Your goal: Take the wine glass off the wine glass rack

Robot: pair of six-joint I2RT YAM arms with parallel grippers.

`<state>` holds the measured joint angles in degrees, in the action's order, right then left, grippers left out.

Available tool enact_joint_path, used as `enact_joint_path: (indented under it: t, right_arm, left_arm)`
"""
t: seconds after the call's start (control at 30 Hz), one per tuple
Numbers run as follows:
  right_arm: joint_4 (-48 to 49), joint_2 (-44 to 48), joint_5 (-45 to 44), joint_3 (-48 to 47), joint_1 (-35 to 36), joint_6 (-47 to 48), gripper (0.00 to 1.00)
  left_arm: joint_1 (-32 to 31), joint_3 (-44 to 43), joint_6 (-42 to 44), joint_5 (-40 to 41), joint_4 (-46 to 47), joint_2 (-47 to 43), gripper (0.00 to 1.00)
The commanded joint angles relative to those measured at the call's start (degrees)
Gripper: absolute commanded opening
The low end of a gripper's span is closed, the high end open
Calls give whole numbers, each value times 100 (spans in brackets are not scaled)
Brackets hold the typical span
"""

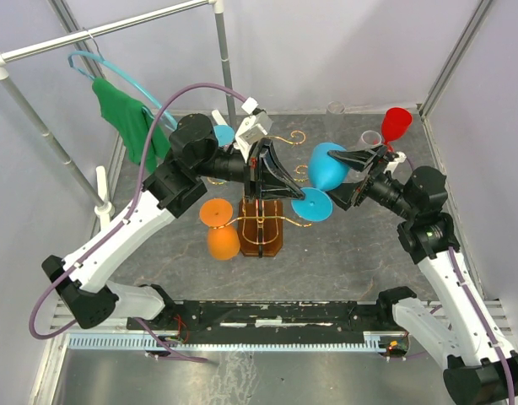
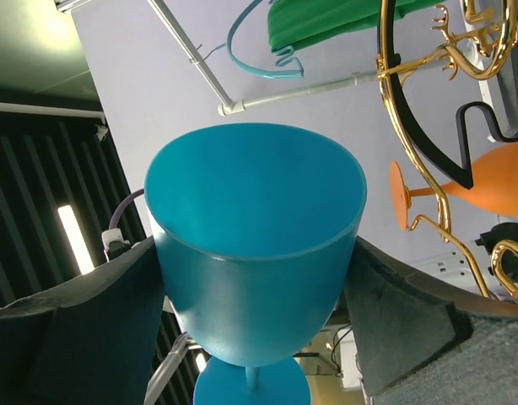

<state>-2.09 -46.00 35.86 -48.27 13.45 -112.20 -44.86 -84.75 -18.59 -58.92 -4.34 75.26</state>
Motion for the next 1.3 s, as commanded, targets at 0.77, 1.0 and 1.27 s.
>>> enact_joint_path:
  t: [0.77, 1.0, 1.27]
  right_arm:
    - [-3709, -1056, -3239, -3232, -2660, 6686, 76]
    - [-2035, -823, -6149, -1840, -2661, 8562, 73]
    - [1227, -1674, -6580, -453, -2654, 9543, 73]
  left_arm:
    - [-40, -227, 949, 1379, -1834, -2157, 70]
    - [-39, 28, 989, 1427, -1744, -2158, 70]
    - [-40, 120, 987, 1523, -1799, -2095, 67]
